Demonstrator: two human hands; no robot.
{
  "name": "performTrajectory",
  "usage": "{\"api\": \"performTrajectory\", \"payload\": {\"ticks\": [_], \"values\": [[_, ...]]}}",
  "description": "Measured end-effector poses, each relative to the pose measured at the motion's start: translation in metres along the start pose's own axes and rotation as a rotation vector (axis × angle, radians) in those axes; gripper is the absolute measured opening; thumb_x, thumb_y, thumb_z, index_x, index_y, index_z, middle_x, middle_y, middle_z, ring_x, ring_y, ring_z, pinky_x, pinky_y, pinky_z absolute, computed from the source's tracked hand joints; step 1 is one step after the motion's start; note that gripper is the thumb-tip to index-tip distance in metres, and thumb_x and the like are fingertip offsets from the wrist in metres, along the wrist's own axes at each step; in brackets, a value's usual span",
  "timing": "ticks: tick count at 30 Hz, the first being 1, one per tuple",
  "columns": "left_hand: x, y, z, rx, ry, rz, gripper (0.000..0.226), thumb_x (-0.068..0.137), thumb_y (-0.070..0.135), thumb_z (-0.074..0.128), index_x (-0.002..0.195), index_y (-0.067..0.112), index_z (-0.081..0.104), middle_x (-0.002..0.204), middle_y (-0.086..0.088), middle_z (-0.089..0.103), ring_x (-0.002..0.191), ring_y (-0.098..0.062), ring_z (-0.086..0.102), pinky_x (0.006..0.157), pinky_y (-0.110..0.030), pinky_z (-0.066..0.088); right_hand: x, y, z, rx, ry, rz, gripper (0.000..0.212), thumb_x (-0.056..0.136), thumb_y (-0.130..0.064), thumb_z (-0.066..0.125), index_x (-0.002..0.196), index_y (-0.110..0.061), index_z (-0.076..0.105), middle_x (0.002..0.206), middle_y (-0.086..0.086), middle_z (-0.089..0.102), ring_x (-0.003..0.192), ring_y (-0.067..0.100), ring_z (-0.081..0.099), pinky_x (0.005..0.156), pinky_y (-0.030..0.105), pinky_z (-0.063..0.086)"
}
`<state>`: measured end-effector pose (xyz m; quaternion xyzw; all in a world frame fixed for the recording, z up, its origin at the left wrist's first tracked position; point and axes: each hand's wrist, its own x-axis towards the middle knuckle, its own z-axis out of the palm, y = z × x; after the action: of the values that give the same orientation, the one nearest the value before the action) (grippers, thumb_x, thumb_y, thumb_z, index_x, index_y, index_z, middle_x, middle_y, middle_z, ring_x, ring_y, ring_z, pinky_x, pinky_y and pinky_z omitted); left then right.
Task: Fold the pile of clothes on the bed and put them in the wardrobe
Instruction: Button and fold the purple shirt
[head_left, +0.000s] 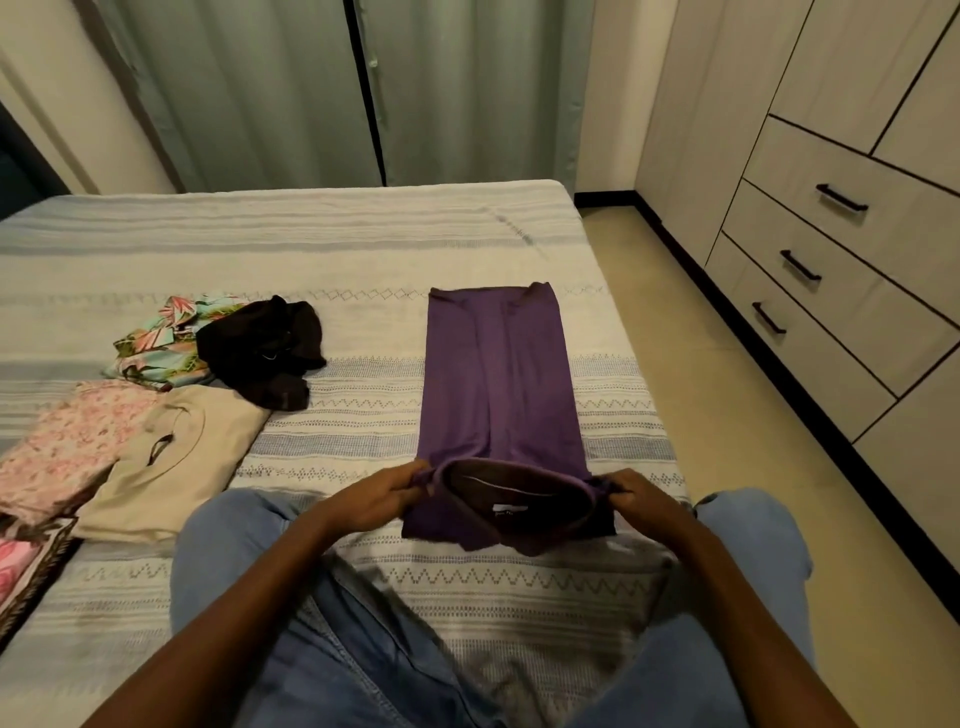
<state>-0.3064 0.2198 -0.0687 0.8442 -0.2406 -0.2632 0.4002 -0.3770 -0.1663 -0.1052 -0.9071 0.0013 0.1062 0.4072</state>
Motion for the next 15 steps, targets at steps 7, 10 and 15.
{"api": "performTrajectory", "payload": {"ticks": [7, 10, 15], "values": [[0.025, 0.005, -0.002, -0.239, 0.312, -0.059, 0.009, 0.099, 0.033, 0.052, 0.097, 0.024, 0.057, 0.087, -0.003, 0.065, 0.074, -0.018, 0.059, 0.065, -0.040, 0.050, 0.024, -0.029, -0.008, 0.150, 0.079, -0.050, 0.035, 0.094, -0.005, 0.048, 0.103, -0.034, 0.066, 0.102, -0.007, 0.071, 0.097, 0.014, 0.065, 0.084, 0.033, 0.051], [0.060, 0.003, -0.015, -0.165, 0.499, -0.086, 0.006, 0.102, 0.030, 0.050, 0.104, 0.033, 0.054, 0.097, 0.000, 0.069, 0.084, -0.019, 0.065, 0.074, -0.043, 0.053, 0.062, -0.042, -0.021, 0.164, 0.128, 0.010, 0.037, 0.092, 0.000, 0.044, 0.098, -0.030, 0.064, 0.098, -0.003, 0.069, 0.092, 0.019, 0.064, 0.080, 0.037, 0.050], [0.127, 0.005, -0.052, -0.211, 0.605, -0.097, 0.011, 0.104, 0.029, 0.049, 0.108, 0.027, 0.059, 0.104, 0.007, 0.066, 0.096, -0.013, 0.063, 0.082, -0.036, 0.050, 0.143, -0.055, -0.046, 0.118, 0.177, 0.062, 0.036, 0.092, 0.000, 0.042, 0.111, -0.015, 0.069, 0.106, 0.008, 0.071, 0.096, 0.027, 0.065, 0.082, 0.040, 0.051]]}}
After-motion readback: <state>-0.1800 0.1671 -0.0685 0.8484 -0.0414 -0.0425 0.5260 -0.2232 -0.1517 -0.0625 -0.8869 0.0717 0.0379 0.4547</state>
